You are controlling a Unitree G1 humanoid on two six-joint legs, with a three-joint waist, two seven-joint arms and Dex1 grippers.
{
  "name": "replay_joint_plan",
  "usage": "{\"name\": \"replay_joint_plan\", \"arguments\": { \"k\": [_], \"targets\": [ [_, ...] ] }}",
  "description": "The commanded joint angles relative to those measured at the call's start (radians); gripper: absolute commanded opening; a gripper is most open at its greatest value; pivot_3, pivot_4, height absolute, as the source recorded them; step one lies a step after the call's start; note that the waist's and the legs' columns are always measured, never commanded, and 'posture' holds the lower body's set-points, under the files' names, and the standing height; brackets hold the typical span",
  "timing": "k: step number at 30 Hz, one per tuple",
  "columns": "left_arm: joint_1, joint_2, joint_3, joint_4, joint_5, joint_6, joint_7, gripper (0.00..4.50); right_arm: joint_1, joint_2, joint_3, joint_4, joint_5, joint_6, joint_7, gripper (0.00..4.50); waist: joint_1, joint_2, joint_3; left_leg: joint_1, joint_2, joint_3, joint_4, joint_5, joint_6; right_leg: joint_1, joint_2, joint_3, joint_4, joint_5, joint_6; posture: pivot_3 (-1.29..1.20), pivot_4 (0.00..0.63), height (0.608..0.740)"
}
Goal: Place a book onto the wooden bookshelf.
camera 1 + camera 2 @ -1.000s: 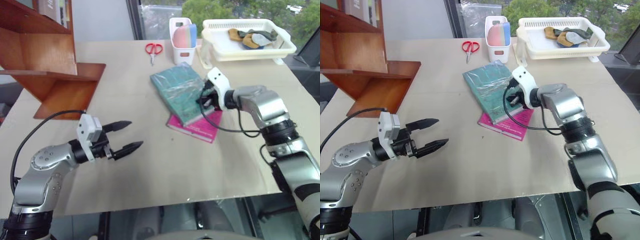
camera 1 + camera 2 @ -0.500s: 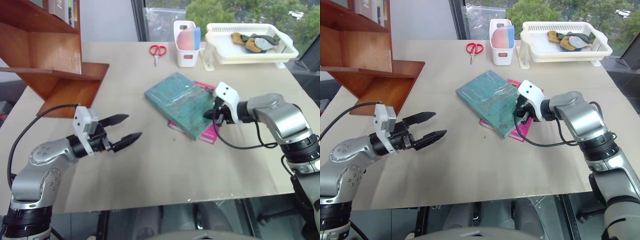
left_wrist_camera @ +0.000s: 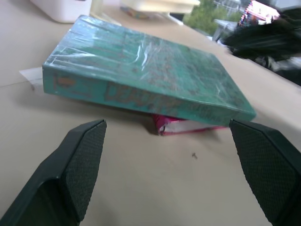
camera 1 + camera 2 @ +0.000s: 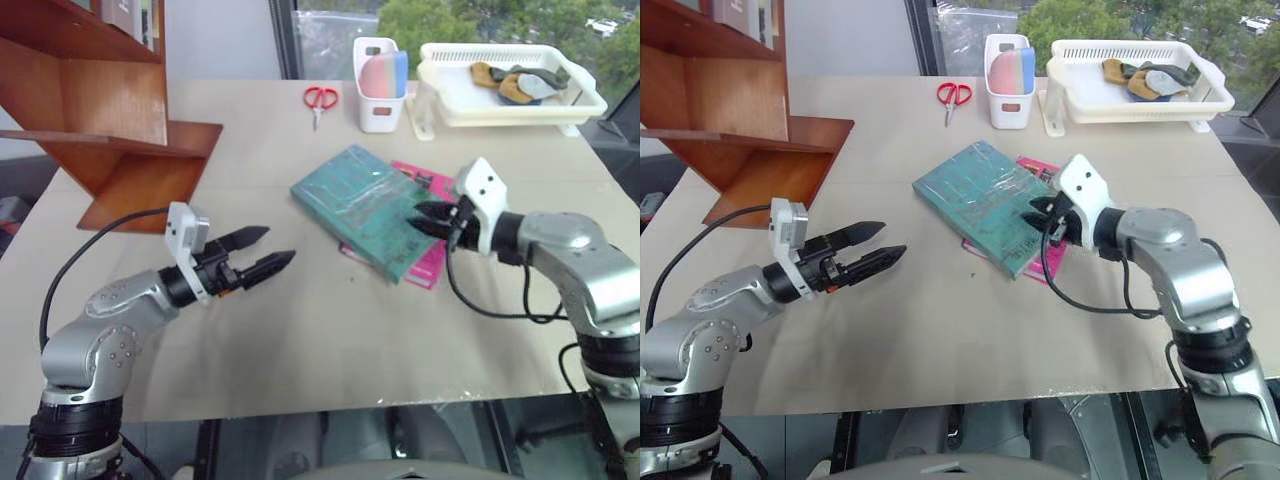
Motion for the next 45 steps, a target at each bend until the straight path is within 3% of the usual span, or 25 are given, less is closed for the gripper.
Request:
{"name": "replay_joint_plan", "arguments": {
  "k": [1,2,5,11,15,20,37,41,45],
  "targets": [
    [-0.042,-0.036,-0.003,-0.006,-0.042,0.031,0.041,4.50,0.110,-0.054,-0.068,-0.188,0.058,0.013,0.006,3.31,-0.002,0.000,0.000,0.000,0.000,0.000,0.000,0.000,0.000,0.000,0.000,0.000,0.000,0.000,0.000,0.00,0.150,0.740],
    [-0.061,-0.053,-0.008,0.007,-0.057,0.054,0.059,4.50,0.152,-0.068,-0.090,-0.228,0.061,0.004,-0.001,3.39,-0.004,0.000,0.000,0.000,0.000,0.000,0.000,0.000,0.000,0.000,0.000,0.000,0.000,0.000,0.000,0.00,0.150,0.740],
    [-0.103,-0.096,-0.015,0.058,-0.097,0.146,0.130,4.50,0.258,-0.073,-0.149,-0.292,0.034,-0.094,-0.030,4.47,-0.001,0.000,0.000,0.000,-0.001,-0.002,0.001,0.000,0.000,0.001,0.000,-0.001,0.000,0.000,0.000,0.00,0.150,0.740],
    [-0.180,-0.226,0.032,0.174,-0.242,0.371,0.352,4.50,0.417,-0.063,-0.221,-0.334,0.025,-0.233,-0.042,4.47,-0.005,-0.001,0.000,0.001,-0.001,-0.002,0.002,0.000,0.000,0.002,0.000,-0.001,0.001,0.000,0.001,0.00,0.150,0.740],
    [-0.264,-0.349,0.087,0.280,-0.304,0.396,0.486,4.50,0.458,-0.042,-0.244,-0.352,0.084,-0.208,-0.068,4.47,0.000,-0.002,0.000,0.001,-0.001,-0.004,0.004,0.000,0.000,0.002,0.000,-0.002,0.003,0.000,0.001,0.00,0.150,0.740],
    [-0.338,-0.430,0.105,0.386,-0.299,0.386,0.542,4.50,0.472,-0.020,-0.246,-0.364,0.097,-0.211,-0.120,4.47,0.000,-0.002,0.000,0.001,-0.002,-0.005,0.005,0.000,0.000,0.003,0.001,-0.002,0.003,0.000,0.001,0.00,0.150,0.740],
    [-0.475,-0.532,0.159,0.748,-0.291,0.384,0.528,4.50,0.586,-0.046,-0.333,-0.428,0.117,-0.221,-0.187,4.47,0.005,-0.001,-0.001,0.001,-0.004,-0.009,0.008,0.000,0.000,0.007,0.001,-0.005,0.003,0.000,0.001,0.00,0.150,0.740],
    [-0.488,-0.539,0.189,0.776,-0.330,0.456,0.538,3.42,0.589,-0.054,-0.342,-0.434,0.123,-0.216,-0.199,4.50,0.004,-0.001,-0.001,0.001,-0.004,-0.009,0.008,0.000,0.000,0.007,0.001,-0.005,0.003,0.000,0.001,0.00,0.150,0.740],
    [-0.499,-0.548,0.220,0.795,-0.351,0.498,0.556,1.66,0.572,-0.060,-0.332,-0.433,0.130,-0.207,-0.212,4.50,0.003,-0.001,-0.001,0.001,-0.004,-0.009,0.008,0.000,0.000,0.007,0.001,-0.005,0.003,0.000,0.001,0.00,0.150,0.740]
  ]
}}
